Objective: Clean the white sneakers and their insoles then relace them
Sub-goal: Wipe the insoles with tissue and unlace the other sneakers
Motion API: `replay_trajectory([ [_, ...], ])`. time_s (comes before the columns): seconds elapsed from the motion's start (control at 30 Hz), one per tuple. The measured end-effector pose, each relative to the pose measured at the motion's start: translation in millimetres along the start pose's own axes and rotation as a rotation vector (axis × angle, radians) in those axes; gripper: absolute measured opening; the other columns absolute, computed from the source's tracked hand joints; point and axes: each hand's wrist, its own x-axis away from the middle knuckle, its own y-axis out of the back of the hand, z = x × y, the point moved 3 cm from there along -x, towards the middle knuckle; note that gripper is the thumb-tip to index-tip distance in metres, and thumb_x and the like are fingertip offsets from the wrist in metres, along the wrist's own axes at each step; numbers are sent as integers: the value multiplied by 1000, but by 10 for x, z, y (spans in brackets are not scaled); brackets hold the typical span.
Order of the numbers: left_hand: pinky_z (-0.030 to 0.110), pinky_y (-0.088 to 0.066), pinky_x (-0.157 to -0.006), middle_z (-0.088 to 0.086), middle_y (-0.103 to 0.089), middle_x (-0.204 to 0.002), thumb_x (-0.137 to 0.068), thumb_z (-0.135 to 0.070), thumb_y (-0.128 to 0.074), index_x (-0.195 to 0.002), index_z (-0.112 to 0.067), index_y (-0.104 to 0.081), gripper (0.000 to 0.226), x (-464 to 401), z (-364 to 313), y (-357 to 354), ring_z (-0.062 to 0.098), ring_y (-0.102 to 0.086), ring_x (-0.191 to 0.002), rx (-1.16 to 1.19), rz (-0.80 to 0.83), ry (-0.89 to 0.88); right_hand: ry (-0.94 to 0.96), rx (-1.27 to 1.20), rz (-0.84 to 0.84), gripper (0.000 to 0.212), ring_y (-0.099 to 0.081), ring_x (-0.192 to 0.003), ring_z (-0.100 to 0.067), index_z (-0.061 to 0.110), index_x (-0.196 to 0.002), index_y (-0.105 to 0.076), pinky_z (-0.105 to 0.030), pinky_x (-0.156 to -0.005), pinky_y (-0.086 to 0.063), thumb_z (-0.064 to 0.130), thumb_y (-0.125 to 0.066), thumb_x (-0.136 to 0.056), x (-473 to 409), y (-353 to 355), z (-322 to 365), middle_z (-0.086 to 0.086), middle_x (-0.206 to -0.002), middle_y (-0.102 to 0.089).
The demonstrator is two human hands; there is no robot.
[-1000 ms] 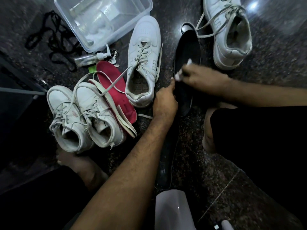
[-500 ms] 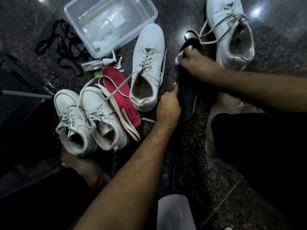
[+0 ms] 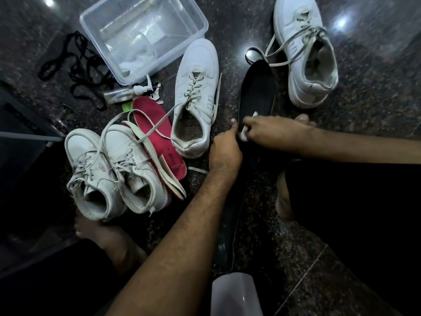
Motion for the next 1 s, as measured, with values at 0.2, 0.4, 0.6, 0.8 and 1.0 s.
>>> replay_trajectory([
  [0.2,43,-48,-79,16,-68,-106,-95,-24,-61,-123,-11,-61,31,-6,-84,86,37,-64,-101,-77,-117,-14,-162,-273,-369,28,-63,-91,-38,9,-110,-70,-39,-76,-51,8,-59,-85,202,379,-338,-15,-104,-58],
  [0.4,43,-44,-75,16,-63,-106,-100,-36,-53,-108,-6,-62,31,-48,-540,291,35,-61,-98,-41,-298,-114,-444,-785,-799,26,-57,-78,-3,26,-111,-66,-17,-67,-45,19,-54,-90,674,770,-911,2,-102,-62],
  [0.6,34,-32,-67,13,-64,-92,-98,-38,-56,-97,-6,-62,32,-265,-1018,289,32,-60,-87,128,-306,-220,-749,-984,-848,32,-46,-51,-15,8,-68,-63,-30,-48,-36,32,-45,-79,900,555,-1414,-20,-70,-64],
  [0.8,32,-39,-67,12,-68,-94,-95,-42,-61,-94,-7,-61,35,-577,-1339,74,30,-63,-91,332,-163,-141,-685,-1339,-644,33,-58,-55,-19,7,-83,-74,-27,-54,-43,40,-70,-87,795,247,-1393,-15,-69,-69],
  [1.0,23,-41,-71,10,-72,-110,-89,-40,-65,-113,-11,-70,37,-873,-1424,-53,28,-66,-107,401,-28,-27,-723,-1387,-489,17,-58,-44,-2,7,-106,-71,-14,-38,-40,3,-59,-94,657,269,-1516,-7,-73,-67],
])
